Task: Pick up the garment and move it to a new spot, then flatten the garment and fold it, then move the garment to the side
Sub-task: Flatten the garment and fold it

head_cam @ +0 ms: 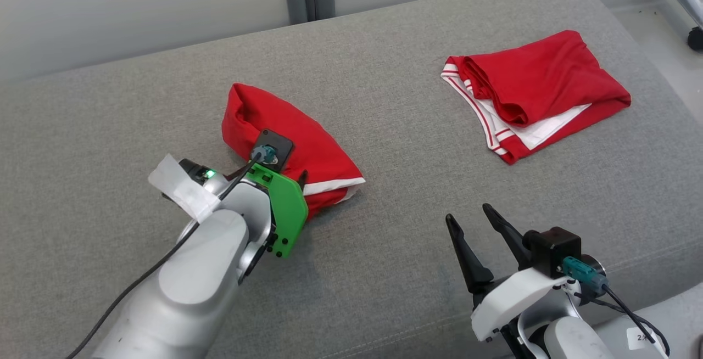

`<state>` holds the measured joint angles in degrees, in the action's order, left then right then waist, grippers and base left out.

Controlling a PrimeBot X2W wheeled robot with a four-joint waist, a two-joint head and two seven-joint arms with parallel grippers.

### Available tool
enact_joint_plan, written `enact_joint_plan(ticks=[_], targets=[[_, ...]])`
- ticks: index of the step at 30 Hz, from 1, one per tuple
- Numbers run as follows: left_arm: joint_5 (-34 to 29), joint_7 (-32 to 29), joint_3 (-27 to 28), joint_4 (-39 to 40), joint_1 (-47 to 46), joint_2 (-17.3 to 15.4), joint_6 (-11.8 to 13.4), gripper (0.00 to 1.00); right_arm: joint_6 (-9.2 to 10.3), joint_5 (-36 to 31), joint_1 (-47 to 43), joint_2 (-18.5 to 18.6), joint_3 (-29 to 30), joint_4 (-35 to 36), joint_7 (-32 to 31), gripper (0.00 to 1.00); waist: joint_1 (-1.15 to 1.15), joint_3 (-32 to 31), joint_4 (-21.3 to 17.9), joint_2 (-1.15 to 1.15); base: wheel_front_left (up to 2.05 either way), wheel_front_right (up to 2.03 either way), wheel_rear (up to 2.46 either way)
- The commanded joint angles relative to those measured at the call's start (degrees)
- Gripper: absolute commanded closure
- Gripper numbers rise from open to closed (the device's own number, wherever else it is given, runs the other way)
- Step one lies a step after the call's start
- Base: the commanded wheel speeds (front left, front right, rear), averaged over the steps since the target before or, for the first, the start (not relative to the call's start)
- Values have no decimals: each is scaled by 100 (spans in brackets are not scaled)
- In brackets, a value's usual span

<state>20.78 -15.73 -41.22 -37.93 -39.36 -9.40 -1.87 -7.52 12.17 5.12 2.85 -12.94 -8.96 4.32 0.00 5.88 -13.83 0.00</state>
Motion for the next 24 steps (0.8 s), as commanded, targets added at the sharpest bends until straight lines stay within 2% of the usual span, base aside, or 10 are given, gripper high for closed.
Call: enact_joint_plan(ticks=[1,3,5,6,7,10,12,13,14,24], targets=[[16,4,34,-87,-71,-64,60,42,7,24,87,8,17,-11,41,0,0,117,-117,0,0,0,0],[19,-19,60,-213,-113,-97,124,36,6,16,92,8,38,-30,65,0,0,142,-132,0,0,0,0],[51,-70,80,-303,-131,-110,153,40,7,12,101,8,61,-40,81,0,0,163,-129,0,0,0,0],[90,-71,108,-333,-129,-104,149,43,6,9,97,8,73,-39,90,0,0,172,-121,0,0,0,0],[113,-64,125,-363,-134,-111,141,51,6,5,88,8,82,-42,87,0,0,178,-110,0,0,0,0],[163,-14,158,-409,-160,-121,174,60,7,8,96,8,83,-61,92,0,0,183,-65,0,0,0,0],[224,55,203,-421,-173,-106,198,73,6,20,116,8,68,-67,95,0,0,176,-33,0,0,0,0],[235,86,224,-421,-186,-96,198,93,7,22,121,8,61,-71,96,0,0,170,-19,0,0,0,0],[268,126,255,-417,-198,-87,213,100,7,28,124,8,57,-79,99,0,0,164,-5,0,0,0,0],[537,750,659,-60,-678,-4,287,100,7,41,111,8,14,-146,91,0,0,39,72,0,0,0,0]])
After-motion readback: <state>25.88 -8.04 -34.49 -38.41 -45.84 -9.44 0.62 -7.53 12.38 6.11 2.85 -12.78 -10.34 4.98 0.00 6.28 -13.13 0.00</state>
